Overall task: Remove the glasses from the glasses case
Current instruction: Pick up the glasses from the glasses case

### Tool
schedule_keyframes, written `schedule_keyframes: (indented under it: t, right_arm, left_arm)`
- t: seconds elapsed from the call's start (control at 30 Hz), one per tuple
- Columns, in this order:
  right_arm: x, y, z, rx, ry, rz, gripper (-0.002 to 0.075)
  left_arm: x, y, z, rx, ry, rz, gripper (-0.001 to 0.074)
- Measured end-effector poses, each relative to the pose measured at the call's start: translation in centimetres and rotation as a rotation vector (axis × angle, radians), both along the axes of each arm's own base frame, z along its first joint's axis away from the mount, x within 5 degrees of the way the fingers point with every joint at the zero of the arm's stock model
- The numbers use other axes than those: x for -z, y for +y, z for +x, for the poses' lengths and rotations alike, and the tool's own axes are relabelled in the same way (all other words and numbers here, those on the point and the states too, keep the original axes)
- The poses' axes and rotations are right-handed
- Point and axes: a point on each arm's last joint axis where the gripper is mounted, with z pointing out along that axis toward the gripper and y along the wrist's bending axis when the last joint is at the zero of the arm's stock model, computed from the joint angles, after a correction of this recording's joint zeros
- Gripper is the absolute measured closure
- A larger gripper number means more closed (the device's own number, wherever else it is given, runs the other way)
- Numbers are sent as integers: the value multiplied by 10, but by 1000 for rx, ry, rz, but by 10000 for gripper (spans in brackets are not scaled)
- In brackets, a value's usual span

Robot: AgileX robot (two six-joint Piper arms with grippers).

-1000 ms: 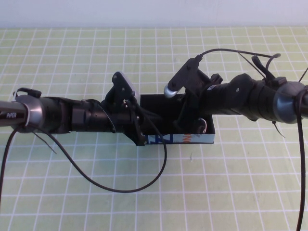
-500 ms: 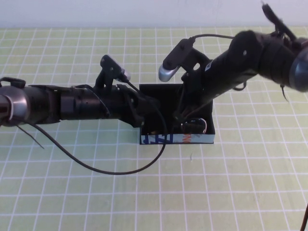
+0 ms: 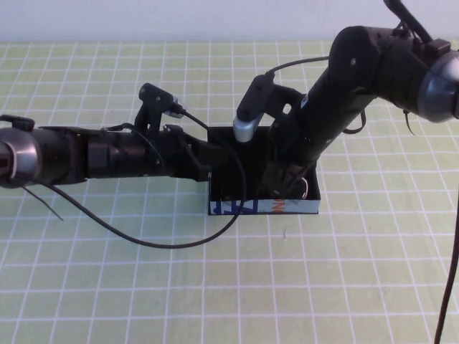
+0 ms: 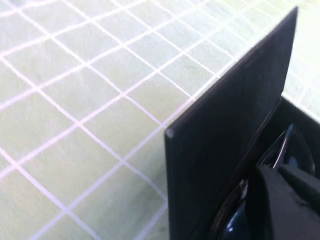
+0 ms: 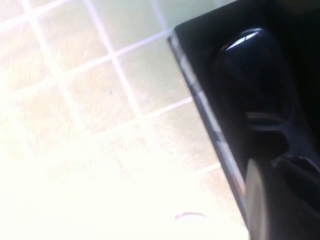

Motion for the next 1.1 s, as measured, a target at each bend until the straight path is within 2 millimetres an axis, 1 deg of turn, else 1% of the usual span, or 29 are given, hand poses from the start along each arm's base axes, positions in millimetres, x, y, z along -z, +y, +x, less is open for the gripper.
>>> schedule_keyframes:
  t: [0.07, 0.23, 0.33, 0.63, 0.9, 1.1]
  right_arm:
    - [4, 1, 1, -45, -1, -16, 677]
    - [9, 3, 7, -135, -32, -51, 542]
    - [11, 4, 10, -189, -60, -70, 510]
    - [30, 6, 21, -292, -97, -134, 498]
    - [33, 8, 27, -295, -141, -132, 498]
    - [40, 11, 34, -298, -142, -135, 498]
  left_arm:
    - [0, 0, 0, -17, 41, -15, 739]
    - [4, 0, -3, -24, 136, -9, 739]
    - [5, 1, -4, -28, 160, -7, 739]
    - [5, 1, -4, -35, 180, -12, 739]
    - [5, 1, -4, -38, 186, -14, 739]
    - [5, 1, -5, -38, 191, -13, 739]
